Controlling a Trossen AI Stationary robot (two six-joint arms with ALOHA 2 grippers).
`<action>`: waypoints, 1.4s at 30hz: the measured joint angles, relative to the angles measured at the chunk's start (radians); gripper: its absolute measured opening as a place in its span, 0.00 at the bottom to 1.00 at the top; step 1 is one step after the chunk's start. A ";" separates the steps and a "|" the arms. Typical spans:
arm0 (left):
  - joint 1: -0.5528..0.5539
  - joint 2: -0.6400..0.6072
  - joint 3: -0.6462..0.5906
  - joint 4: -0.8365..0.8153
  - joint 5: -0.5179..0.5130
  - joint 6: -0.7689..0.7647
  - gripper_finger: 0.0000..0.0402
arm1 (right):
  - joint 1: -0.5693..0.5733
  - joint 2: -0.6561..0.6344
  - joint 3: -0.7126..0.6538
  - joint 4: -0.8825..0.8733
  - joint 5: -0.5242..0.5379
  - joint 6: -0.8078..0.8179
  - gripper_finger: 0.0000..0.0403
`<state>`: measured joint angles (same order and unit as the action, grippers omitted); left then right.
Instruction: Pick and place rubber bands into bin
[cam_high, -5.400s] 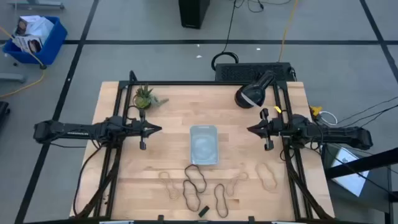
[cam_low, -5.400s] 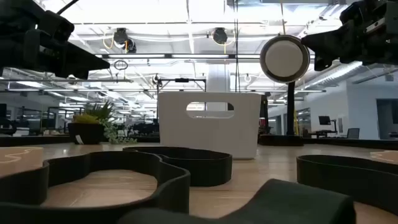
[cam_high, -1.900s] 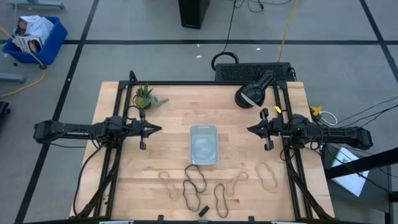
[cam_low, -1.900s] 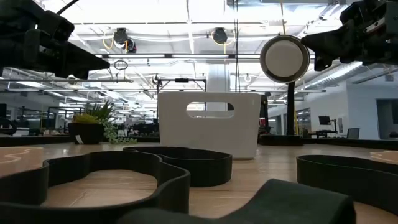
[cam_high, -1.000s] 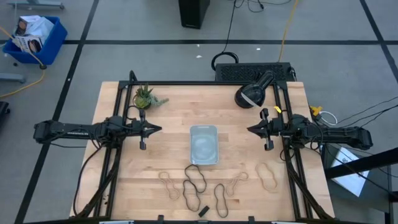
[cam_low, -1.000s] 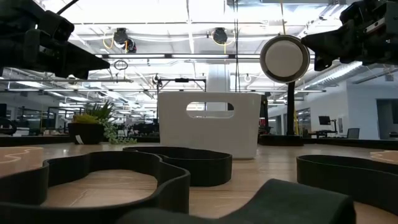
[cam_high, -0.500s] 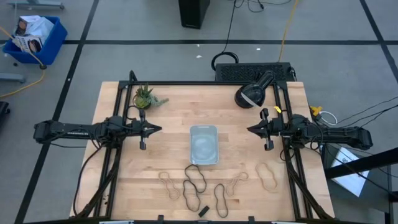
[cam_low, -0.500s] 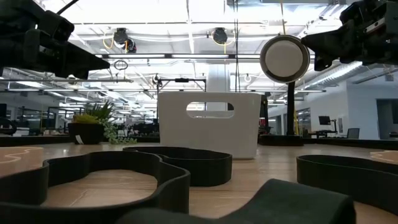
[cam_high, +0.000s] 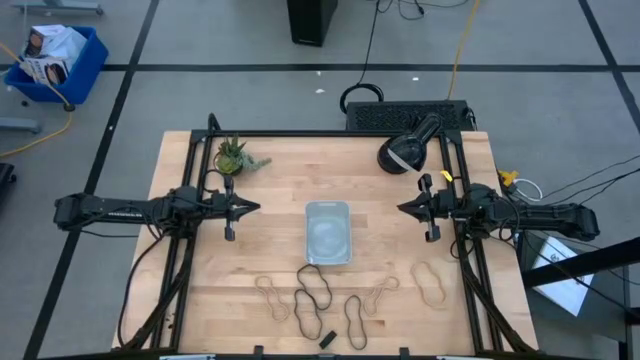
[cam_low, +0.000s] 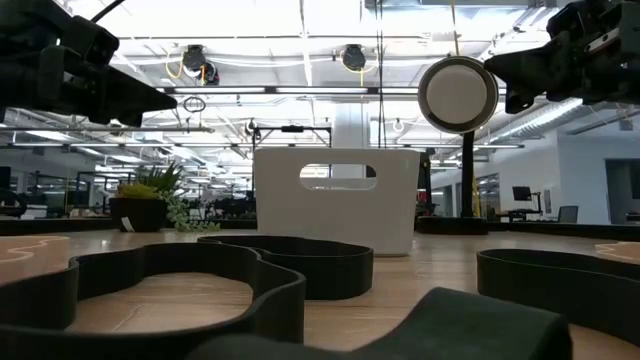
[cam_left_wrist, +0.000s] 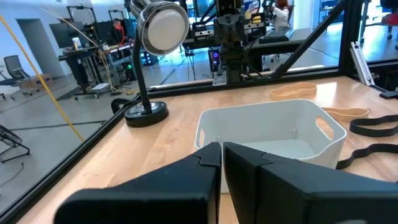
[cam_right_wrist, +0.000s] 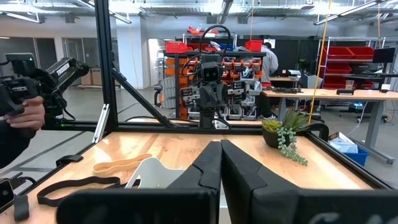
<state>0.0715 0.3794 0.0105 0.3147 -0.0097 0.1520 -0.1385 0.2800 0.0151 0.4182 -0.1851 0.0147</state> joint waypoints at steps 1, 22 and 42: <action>0.000 0.000 0.000 0.000 0.000 0.000 0.06 | 0.000 0.000 0.000 0.000 0.000 0.000 0.01; 0.000 0.000 0.000 0.091 -0.095 0.117 0.06 | 0.000 0.000 0.000 0.063 0.005 -0.063 0.01; 0.000 0.000 0.000 0.103 -0.150 0.113 0.06 | 0.424 0.205 0.305 -0.370 0.511 0.014 0.44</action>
<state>0.0715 0.3791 0.0106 0.4176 -0.1600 0.2653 0.2858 0.4847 0.3198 0.0485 0.3257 0.0288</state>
